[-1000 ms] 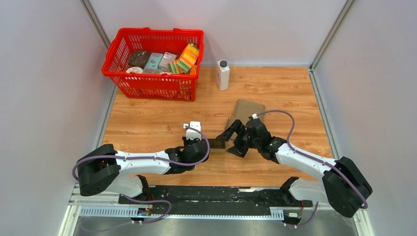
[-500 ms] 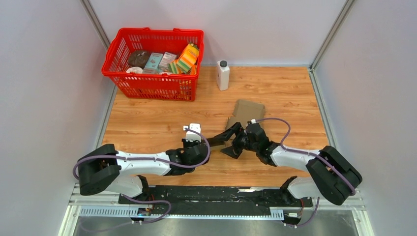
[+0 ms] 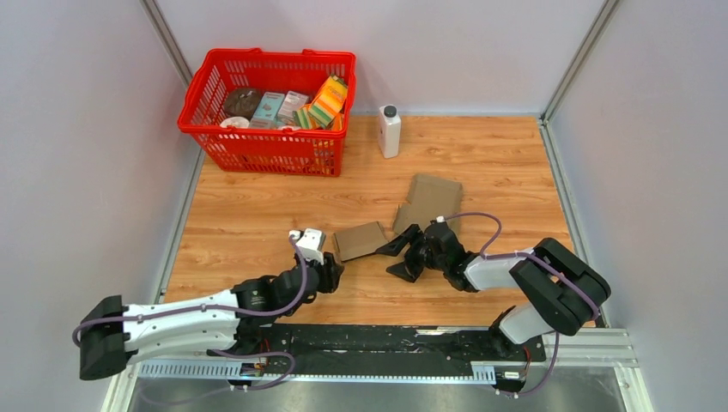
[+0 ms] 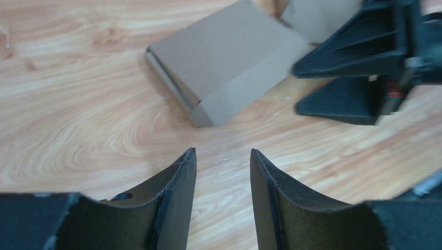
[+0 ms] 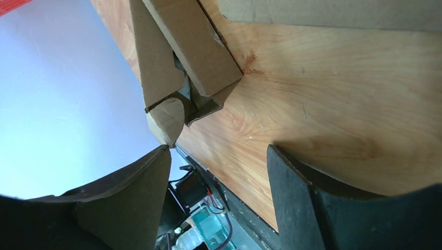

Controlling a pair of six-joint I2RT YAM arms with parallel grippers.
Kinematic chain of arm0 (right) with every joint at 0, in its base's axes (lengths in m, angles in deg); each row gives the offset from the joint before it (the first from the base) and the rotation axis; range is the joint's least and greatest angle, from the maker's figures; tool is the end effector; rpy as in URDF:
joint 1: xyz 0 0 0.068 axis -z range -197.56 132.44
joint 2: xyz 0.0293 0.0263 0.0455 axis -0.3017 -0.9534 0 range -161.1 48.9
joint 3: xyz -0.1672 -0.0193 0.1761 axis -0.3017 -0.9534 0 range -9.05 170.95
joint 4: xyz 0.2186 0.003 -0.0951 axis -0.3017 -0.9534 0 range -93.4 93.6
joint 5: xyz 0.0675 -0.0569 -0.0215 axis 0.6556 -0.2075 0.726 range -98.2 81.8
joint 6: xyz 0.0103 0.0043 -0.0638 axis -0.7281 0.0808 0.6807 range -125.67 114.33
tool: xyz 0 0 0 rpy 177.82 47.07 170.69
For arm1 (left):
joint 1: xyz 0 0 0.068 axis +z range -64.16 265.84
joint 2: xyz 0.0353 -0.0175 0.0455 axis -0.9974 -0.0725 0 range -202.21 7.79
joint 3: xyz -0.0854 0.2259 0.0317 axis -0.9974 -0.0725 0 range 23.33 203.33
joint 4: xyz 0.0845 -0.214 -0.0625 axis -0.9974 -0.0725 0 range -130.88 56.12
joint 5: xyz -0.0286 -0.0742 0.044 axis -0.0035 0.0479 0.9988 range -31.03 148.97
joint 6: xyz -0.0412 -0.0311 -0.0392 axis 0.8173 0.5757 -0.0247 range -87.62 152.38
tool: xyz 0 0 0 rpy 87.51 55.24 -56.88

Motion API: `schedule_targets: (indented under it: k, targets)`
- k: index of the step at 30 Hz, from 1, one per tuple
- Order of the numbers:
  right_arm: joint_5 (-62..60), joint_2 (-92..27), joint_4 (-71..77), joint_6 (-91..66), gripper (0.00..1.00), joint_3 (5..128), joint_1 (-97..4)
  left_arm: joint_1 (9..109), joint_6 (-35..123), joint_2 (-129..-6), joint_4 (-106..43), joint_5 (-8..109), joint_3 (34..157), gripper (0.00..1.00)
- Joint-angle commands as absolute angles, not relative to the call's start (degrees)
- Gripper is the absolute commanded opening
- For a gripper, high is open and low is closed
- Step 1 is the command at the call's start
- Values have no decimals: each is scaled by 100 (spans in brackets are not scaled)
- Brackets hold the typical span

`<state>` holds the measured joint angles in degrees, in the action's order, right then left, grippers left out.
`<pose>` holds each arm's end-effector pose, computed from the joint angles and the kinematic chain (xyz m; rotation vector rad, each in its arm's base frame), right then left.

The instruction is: Fold the paper box

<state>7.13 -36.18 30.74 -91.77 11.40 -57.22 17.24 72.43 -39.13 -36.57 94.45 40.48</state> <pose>0.1808 0.1672 0.0983 0.8791 2.4929 1.3197 0.0925 -0.1555 0.1651 0.1551 2.0584 -0.5273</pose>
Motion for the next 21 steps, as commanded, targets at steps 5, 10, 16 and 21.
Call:
schedule_targets:
  k: [5, 10, 16, 21]
  targets:
    - [499, -3206, 2051, -7242, 76, 1590, -5720, 2928, 7263, -3070, -4742, 7816, 4680, 50]
    - [463, -3082, 1355, -6430, 77, 2047, -5711, 3793, 7194, -4156, -3468, 6743, 4969, 49]
    - [560, -2750, 871, -5902, 78, 2101, -5711, 4137, 7097, -5731, -2615, 6021, 5505, 42]
    - [621, -2230, 387, -5393, 79, 2346, -5545, 4137, 7184, -6129, -2325, 6055, 5340, 38]
